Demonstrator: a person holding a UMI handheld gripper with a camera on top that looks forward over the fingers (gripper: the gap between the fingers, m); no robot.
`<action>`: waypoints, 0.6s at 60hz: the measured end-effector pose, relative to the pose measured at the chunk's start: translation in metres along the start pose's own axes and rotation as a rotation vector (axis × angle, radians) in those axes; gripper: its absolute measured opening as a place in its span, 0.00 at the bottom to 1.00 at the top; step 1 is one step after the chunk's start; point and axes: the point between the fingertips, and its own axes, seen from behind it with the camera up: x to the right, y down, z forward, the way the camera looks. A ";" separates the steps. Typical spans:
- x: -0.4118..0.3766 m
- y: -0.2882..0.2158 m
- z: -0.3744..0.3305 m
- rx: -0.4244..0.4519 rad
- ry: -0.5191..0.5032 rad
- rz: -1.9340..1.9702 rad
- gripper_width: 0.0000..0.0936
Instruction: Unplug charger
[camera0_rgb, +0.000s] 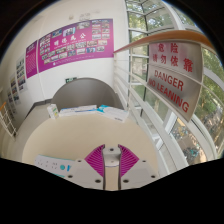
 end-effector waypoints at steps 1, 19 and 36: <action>0.002 0.007 0.002 -0.024 -0.004 0.002 0.18; 0.013 0.051 0.025 -0.084 -0.075 -0.046 0.51; 0.006 0.012 -0.025 0.003 -0.079 -0.111 0.92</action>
